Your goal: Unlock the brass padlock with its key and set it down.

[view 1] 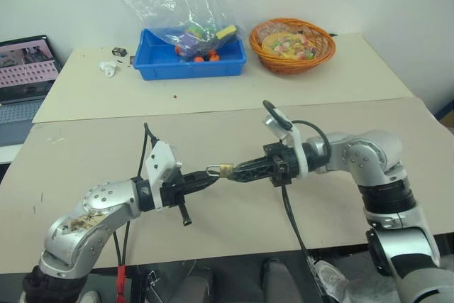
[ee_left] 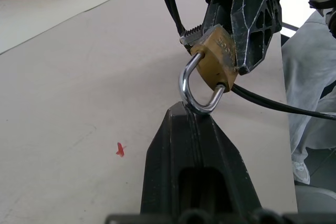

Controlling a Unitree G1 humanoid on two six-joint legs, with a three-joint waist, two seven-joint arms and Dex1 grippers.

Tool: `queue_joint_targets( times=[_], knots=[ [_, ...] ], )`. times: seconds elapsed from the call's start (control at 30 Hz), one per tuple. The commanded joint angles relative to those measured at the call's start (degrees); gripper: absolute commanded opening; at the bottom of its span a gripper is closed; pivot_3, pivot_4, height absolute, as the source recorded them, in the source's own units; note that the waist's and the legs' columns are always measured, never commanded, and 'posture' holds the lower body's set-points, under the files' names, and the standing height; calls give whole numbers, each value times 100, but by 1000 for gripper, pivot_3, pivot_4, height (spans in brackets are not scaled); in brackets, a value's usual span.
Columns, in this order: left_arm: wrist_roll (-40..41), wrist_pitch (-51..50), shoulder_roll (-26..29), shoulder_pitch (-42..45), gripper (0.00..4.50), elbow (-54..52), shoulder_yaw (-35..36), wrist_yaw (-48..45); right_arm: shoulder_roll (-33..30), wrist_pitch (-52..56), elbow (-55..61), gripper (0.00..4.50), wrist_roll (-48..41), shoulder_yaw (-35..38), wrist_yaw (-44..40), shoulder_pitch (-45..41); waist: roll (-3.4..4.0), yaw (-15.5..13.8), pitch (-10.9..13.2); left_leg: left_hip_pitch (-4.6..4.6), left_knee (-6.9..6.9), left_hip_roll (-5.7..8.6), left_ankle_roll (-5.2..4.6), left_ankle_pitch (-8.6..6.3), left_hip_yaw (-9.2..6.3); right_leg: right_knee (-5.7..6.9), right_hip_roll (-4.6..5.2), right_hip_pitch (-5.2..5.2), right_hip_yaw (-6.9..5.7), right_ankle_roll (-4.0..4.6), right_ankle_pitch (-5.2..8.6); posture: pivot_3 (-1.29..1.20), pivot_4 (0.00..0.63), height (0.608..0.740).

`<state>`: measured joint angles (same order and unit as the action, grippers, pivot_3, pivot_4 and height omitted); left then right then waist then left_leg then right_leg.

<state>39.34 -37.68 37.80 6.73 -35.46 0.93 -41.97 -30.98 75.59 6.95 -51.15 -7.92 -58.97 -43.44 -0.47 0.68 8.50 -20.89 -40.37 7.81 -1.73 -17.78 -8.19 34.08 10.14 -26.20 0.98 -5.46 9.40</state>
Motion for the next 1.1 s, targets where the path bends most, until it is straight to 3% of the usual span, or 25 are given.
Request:
queue_joint_targets(
  times=[0.03,0.83,1.1],
  knots=[
    [4,68,-23,75,9,-110,43,38,33,67,202,0,-249,246,55,-21,0,0,0,0,0,0,0,0,0,0,0,0,0,0,0,0,150,740],
    [69,4,-12,207,9,-117,36,158,101,-234,-272,0,244,-4,130,-52,0,3,0,0,0,0,0,0,0,0,0,0,0,0,0,0,150,740],
    [145,-80,20,271,9,-147,64,174,-258,-530,84,0,454,-358,-190,221,0,-1,0,-1,0,1,0,0,0,0,0,0,0,0,0,0,150,740]
  ],
)
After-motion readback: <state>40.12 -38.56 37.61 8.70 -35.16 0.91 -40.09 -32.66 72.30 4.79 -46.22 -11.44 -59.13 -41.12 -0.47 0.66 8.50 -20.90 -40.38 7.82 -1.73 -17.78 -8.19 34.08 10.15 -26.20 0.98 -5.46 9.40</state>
